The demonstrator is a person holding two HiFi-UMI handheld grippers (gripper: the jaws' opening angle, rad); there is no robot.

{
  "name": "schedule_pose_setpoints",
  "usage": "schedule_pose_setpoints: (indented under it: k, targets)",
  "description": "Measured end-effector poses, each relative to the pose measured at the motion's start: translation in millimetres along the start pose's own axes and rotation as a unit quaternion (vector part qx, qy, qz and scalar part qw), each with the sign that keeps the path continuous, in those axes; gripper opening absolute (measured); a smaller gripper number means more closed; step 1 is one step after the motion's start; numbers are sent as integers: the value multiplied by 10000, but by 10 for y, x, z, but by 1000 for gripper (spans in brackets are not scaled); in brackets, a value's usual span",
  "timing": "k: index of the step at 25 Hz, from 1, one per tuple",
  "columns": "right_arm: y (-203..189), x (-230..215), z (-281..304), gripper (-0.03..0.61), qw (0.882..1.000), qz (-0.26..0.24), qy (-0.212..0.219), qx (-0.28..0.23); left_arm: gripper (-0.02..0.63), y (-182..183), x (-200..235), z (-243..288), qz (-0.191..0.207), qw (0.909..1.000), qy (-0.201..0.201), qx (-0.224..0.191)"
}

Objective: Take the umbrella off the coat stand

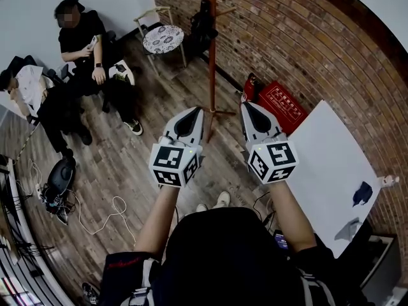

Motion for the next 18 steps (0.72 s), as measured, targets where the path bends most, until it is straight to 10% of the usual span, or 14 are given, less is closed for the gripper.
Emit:
schedule_pose_setpoints:
  k: [18]
  targets:
    - [-13, -383, 211, 28, 9994, 47, 344, -8, 18, 23, -117, 383, 169, 9997, 151, 25]
Point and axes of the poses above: the fingertips, and each gripper's own axes: z forward along the fingers, x to its left, y out of its top, the point moved 1 cm from there along -z, backward along the fingers, and after that the axes turned 12 degrees about y, right-handed, at the moved point
